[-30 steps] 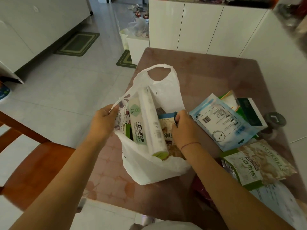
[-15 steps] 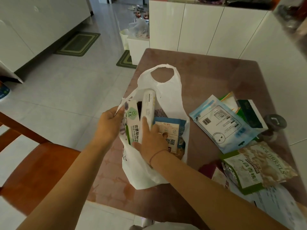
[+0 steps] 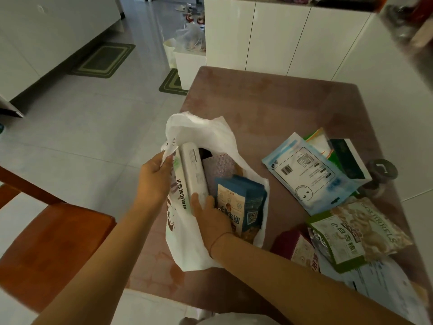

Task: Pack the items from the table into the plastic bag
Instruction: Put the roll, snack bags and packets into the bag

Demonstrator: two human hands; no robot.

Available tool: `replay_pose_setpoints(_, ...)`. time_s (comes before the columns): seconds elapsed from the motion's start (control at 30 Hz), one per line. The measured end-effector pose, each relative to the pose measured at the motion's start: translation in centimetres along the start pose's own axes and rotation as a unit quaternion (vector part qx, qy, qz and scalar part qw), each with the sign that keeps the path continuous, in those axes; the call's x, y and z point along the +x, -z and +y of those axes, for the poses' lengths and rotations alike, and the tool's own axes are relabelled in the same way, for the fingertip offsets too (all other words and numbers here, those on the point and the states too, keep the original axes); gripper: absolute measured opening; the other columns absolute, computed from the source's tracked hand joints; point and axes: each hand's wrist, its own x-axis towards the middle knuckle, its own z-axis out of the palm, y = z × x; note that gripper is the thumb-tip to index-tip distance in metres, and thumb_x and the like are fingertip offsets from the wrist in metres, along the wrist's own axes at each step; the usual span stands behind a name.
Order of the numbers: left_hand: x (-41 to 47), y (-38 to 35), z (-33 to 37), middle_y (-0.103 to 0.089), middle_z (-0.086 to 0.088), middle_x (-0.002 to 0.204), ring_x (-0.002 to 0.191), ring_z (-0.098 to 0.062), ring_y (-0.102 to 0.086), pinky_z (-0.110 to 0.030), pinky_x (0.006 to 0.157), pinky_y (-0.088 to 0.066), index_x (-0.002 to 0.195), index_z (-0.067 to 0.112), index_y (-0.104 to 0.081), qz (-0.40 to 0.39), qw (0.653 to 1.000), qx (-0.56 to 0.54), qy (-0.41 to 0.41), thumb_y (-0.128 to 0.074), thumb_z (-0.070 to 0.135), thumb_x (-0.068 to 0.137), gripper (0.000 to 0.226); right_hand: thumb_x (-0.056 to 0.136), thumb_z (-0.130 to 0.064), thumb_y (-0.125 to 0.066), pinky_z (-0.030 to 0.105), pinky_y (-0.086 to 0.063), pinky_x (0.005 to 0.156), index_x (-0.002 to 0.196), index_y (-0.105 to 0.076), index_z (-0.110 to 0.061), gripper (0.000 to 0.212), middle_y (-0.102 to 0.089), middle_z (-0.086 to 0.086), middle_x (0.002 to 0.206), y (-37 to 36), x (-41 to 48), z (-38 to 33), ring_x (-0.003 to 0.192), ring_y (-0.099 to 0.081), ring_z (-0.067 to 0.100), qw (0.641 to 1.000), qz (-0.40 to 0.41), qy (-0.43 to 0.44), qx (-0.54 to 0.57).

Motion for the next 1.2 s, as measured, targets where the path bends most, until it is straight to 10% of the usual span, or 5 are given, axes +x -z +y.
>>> replay_pose_setpoints(0.17,0.0,0.5,0.3,-0.072,-0.004,0.082,0.072,-0.022,-0.069,-0.033,0.066,-0.053,0.099,0.018,-0.069,0.013,1.0,-0.005,-0.023,-0.04,0.026,0.1,0.03,0.097,-0.016,-0.038,0.047,-0.051,0.089,0.144,-0.022,-0.017,0.05,-0.037,0.019,0.143,2.0,0.1,1.6,0.11,-0.056,0.036,0.997,-0.03,0.024,0.062)
replay_pose_setpoints(0.37,-0.1,1.4,0.0,-0.072,0.007,0.07,0.061,-0.005,-0.069,-0.019,0.054,-0.052,0.088,0.014,-0.067,0.013,0.999,-0.012,-0.028,-0.046,0.031,0.098,0.029,0.087,-0.02,-0.062,0.014,-0.042,0.065,0.095,-0.06,-0.013,0.011,-0.057,0.001,0.093,6.2,-3.2,8.6,0.08,-0.053,0.011,0.866,0.431,-0.011,0.253)
replay_pose_setpoints(0.67,-4.6,-2.4,1.9,-0.042,-0.014,0.136,0.127,-0.03,-0.039,-0.051,0.106,-0.036,0.142,0.015,-0.032,0.138,0.917,0.278,-0.249,-0.062,0.044,0.084,0.072,0.088,-0.022,-0.062,0.026,-0.044,0.073,0.102,-0.067,-0.004,0.024,-0.063,0.008,0.097,5.6,-1.0,15.2,0.086,-0.056,0.017,0.833,0.093,-0.191,0.511)
replay_pose_setpoints(0.83,-8.3,-10.2,-1.8,-0.012,-0.003,0.158,0.145,-0.024,-0.013,-0.047,0.118,-0.019,0.149,0.03,-0.009,-0.203,0.857,0.407,-0.243,-0.046,0.076,0.072,0.097,0.091,-0.028,-0.056,0.03,-0.034,0.063,0.072,-0.06,0.006,0.039,-0.05,0.014,0.071,5.7,-0.6,15.7,0.068,-0.045,0.021,0.866,0.145,-0.169,0.447)
replay_pose_setpoints(1.2,-0.2,-12.6,-2.3,-0.051,-0.005,0.139,0.128,-0.025,-0.047,-0.034,0.105,-0.036,0.139,0.017,-0.042,-0.132,0.953,0.257,-0.088,-0.063,0.052,0.081,0.071,0.093,-0.022,-0.053,0.03,-0.03,0.054,0.054,-0.039,-0.013,0.042,-0.037,0.004,0.054,6.6,-1.6,16.4,0.055,-0.035,0.017,0.836,0.307,-0.125,0.437)
